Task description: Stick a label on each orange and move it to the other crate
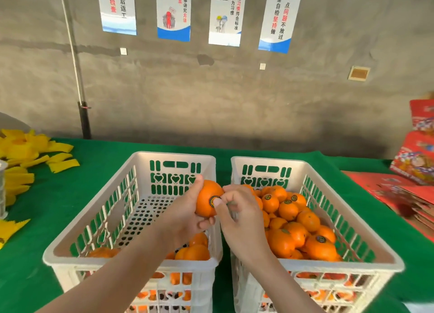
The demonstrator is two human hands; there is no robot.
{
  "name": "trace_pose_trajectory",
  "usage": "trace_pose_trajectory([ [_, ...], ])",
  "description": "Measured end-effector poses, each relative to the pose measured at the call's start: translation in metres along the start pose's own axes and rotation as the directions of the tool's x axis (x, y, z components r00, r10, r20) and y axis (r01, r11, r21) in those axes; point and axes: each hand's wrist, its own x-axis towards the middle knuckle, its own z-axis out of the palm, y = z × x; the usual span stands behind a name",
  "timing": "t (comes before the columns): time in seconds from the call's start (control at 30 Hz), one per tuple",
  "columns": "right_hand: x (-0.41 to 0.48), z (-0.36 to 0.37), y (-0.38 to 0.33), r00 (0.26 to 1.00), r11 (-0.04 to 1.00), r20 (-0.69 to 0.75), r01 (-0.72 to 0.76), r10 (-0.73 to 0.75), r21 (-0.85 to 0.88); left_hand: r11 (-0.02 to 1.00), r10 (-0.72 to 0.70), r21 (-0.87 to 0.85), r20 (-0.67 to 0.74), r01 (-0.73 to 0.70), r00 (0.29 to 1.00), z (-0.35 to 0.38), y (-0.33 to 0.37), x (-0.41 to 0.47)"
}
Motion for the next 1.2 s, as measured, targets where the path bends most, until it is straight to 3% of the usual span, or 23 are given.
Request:
trace_pose_trajectory([
  [0.3, -0.015, -0.042, 0.012, 0.999, 0.983, -0.026, 0.013, -0.018, -0.184, 0.986, 0.163, 0.039, -0.029, -0.162, 0.986, 0.036, -0.023, -0.002],
  [0.4, -0.019, -0.054, 0.017, 0.998, 0.977, -0.04, -0.065, 0.058, -0.203, 0.992, 0.129, 0.016, -0.051, -0.128, 0.99, 0.039, -0.031, -0.001],
  [0.53, -0.028, -0.067, 0.027, 0.972, 0.972, 0.061, -0.22, 0.225, -0.081, 0.997, 0.076, 0.037, -0.08, -0.073, 0.994, 0.048, -0.044, 0.001],
  [0.6, -0.038, -0.066, 0.032, 0.956, 0.971, 0.19, -0.236, 0.224, 0.045, 0.995, 0.058, 0.088, -0.022, -0.056, 0.998, 0.053, -0.056, 0.002],
  [0.67, -0.045, -0.066, 0.038, 0.945, 0.966, 0.256, -0.237, 0.205, 0.101, 0.999, 0.036, 0.036, 0.062, -0.038, 0.997, 0.063, -0.065, 0.003],
  [0.77, -0.043, -0.076, 0.055, 0.942, 0.961, 0.259, -0.251, 0.215, 0.114, 0.999, -0.005, 0.043, -0.015, 0.006, 1.0, 0.083, -0.069, 0.011],
  [0.87, -0.036, -0.09, 0.071, 0.941, 0.968, 0.258, -0.242, 0.217, 0.066, 0.953, 0.163, 0.268, -0.052, -0.144, 0.985, 0.098, -0.071, 0.023],
  [0.93, -0.021, -0.098, 0.086, 0.952, 0.972, 0.22, -0.23, 0.215, 0.046, 0.842, 0.351, 0.442, -0.014, -0.309, 0.936, 0.104, -0.075, 0.03],
  [1.0, 0.008, -0.1, 0.109, 0.949, 0.957, 0.143, -0.289, 0.281, 0.04, 0.616, 0.491, 0.678, 0.069, -0.402, 0.869, 0.102, -0.085, 0.048],
  [1.1, 0.068, -0.092, 0.157, 0.847, 0.843, 0.065, -0.532, 0.528, 0.077, 0.102, 0.44, 0.927, 0.284, -0.362, 0.852, 0.096, -0.102, 0.078],
  [1.13, 0.086, -0.086, 0.174, 0.807, 0.803, 0.062, -0.591, 0.587, 0.077, -0.015, 0.382, 0.934, 0.335, -0.357, 0.861, 0.095, -0.107, 0.083],
  [1.2, 0.113, -0.068, 0.206, 0.766, 0.767, 0.056, -0.642, 0.64, 0.016, -0.129, 0.318, 0.932, 0.362, -0.338, 0.876, 0.095, -0.111, 0.088],
])
